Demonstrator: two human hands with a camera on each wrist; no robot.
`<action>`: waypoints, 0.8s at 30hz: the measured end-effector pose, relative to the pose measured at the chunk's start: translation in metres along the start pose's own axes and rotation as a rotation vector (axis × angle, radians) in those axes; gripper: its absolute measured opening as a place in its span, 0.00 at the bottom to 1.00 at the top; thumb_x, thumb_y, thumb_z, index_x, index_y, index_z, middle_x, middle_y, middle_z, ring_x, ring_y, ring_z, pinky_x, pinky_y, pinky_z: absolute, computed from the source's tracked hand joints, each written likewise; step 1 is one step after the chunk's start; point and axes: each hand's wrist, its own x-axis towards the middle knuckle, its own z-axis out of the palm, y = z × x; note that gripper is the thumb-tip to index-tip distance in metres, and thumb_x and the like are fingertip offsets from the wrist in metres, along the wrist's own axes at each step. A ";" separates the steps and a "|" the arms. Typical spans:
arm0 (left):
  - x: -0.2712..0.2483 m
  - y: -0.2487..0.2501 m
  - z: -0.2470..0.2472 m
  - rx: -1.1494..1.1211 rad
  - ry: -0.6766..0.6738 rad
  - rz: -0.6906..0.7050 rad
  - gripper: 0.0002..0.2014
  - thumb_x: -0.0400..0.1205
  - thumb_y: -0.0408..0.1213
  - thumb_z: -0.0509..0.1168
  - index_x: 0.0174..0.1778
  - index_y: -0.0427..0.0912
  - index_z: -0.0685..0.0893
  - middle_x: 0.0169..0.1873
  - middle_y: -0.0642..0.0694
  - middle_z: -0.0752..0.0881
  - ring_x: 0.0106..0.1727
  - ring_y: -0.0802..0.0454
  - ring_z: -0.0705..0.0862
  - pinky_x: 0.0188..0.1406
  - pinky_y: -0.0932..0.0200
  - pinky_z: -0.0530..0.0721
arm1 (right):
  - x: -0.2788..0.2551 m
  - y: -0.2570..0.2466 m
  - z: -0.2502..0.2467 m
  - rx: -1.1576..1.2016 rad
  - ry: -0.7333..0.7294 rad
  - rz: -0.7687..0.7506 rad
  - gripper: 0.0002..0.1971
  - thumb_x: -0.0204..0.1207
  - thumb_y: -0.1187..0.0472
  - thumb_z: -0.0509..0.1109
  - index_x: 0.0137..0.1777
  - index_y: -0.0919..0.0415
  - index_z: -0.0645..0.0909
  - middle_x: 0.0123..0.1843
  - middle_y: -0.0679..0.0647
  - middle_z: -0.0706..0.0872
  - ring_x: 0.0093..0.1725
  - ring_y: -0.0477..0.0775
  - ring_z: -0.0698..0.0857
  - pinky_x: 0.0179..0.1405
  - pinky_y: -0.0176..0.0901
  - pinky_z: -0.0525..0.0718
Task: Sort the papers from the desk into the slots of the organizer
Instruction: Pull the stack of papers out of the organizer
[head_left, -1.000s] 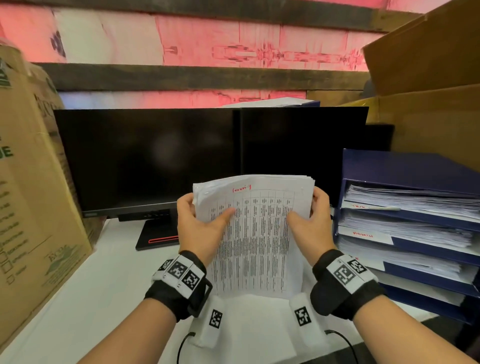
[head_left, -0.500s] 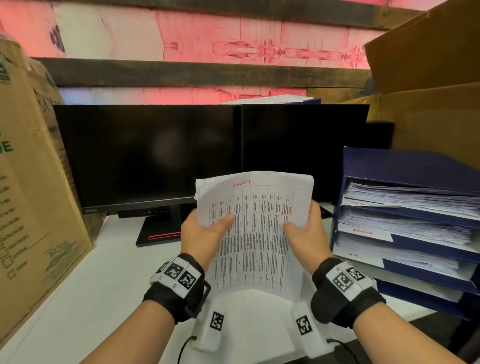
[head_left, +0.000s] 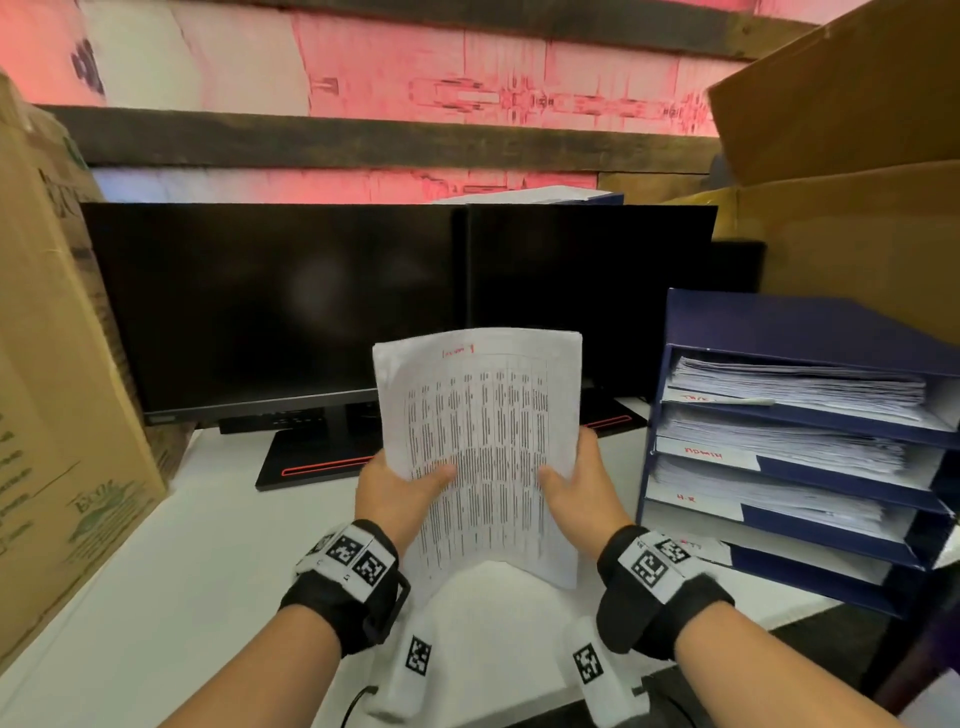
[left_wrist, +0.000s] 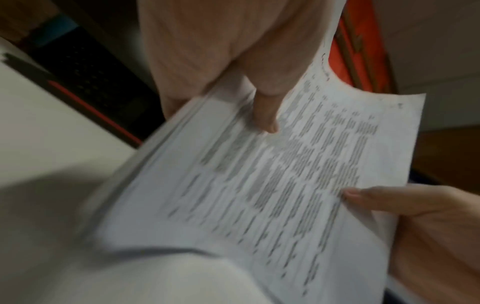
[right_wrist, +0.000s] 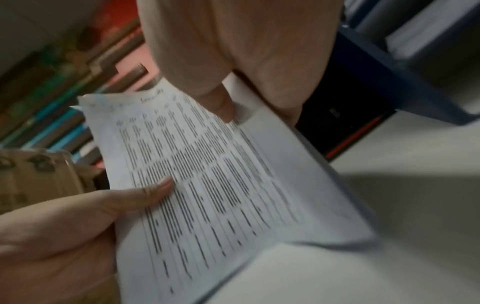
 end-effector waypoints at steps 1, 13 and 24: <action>-0.002 -0.011 -0.001 0.030 -0.021 -0.054 0.19 0.74 0.33 0.76 0.61 0.43 0.84 0.53 0.47 0.89 0.52 0.52 0.87 0.46 0.60 0.84 | -0.004 0.008 0.001 -0.036 -0.035 0.060 0.22 0.83 0.69 0.61 0.74 0.56 0.61 0.61 0.47 0.77 0.60 0.45 0.77 0.60 0.35 0.75; -0.015 -0.016 -0.004 0.278 -0.423 -0.106 0.16 0.75 0.37 0.74 0.59 0.47 0.85 0.52 0.50 0.90 0.53 0.53 0.89 0.61 0.49 0.85 | -0.025 0.025 -0.042 -0.235 -0.025 0.244 0.18 0.80 0.72 0.64 0.65 0.56 0.67 0.59 0.55 0.82 0.56 0.53 0.81 0.55 0.42 0.78; -0.057 -0.017 0.038 0.505 -0.800 -0.116 0.21 0.72 0.43 0.77 0.61 0.49 0.84 0.54 0.50 0.90 0.54 0.52 0.89 0.60 0.48 0.86 | -0.094 0.028 -0.113 -0.245 -0.185 0.429 0.25 0.74 0.70 0.71 0.68 0.56 0.68 0.59 0.52 0.83 0.57 0.51 0.84 0.49 0.41 0.84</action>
